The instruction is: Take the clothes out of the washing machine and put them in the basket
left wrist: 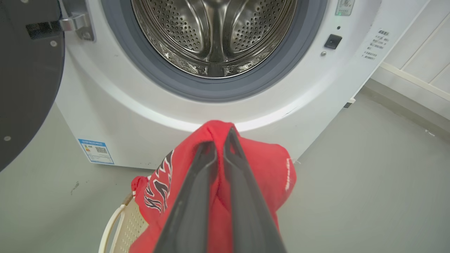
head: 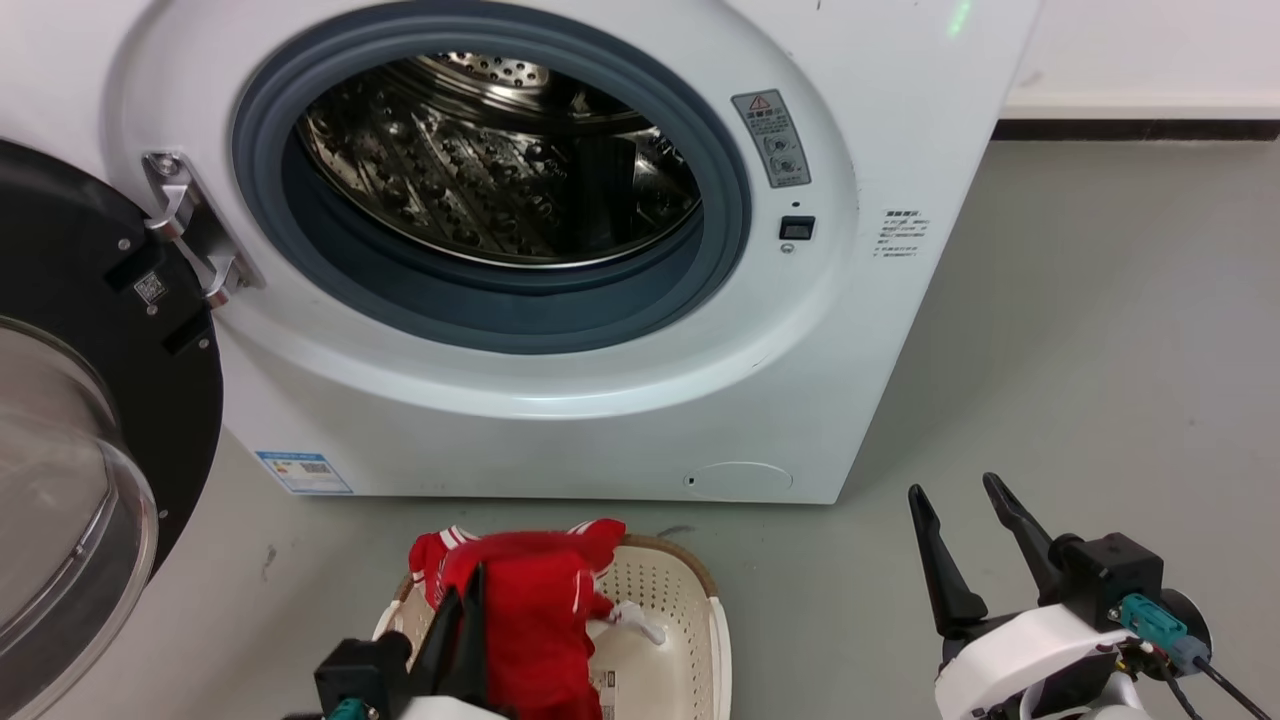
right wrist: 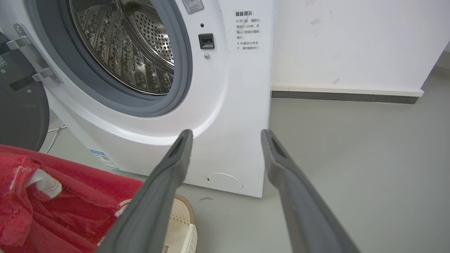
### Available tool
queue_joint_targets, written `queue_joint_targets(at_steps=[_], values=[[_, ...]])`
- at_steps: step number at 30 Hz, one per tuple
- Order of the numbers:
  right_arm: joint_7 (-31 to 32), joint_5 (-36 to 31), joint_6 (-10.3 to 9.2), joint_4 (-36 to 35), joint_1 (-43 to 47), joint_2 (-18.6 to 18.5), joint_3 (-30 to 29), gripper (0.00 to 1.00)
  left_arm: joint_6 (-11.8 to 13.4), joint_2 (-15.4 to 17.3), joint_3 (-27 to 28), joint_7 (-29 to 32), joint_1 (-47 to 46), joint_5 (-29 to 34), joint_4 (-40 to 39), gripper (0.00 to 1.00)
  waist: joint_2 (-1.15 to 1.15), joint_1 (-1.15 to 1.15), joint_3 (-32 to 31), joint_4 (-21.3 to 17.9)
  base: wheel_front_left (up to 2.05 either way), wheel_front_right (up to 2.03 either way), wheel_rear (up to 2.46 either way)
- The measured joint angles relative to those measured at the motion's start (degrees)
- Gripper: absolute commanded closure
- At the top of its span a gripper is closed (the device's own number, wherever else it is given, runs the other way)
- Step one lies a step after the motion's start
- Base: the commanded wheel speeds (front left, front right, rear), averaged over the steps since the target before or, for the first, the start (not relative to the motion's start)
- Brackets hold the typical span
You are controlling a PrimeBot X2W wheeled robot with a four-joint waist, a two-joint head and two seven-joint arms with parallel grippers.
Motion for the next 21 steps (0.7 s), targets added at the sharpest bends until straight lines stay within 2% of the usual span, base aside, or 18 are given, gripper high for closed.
queue_joint_targets(at_steps=[6,14,21], values=[[0.0,-0.3,0.00,-0.3,-1.6,0.0,0.6,0.00,-0.5,-0.2,-0.5,-3.3,-3.9,-2.8,15.4,1.00,0.00,0.00,2.8,0.9,0.00,0.00,0.00],[0.1,-1.4,0.01,-1.5,-5.4,0.0,1.4,0.00,-1.9,-0.3,-1.0,-5.3,-16.2,-4.3,32.8,1.00,0.00,0.00,9.7,0.5,0.00,0.00,0.00],[-0.4,-1.9,0.01,-2.2,-9.2,0.0,1.6,0.00,-2.8,-0.3,-0.3,-5.5,-26.3,-4.4,43.1,1.00,0.00,0.01,17.9,-1.0,0.00,0.00,0.00]])
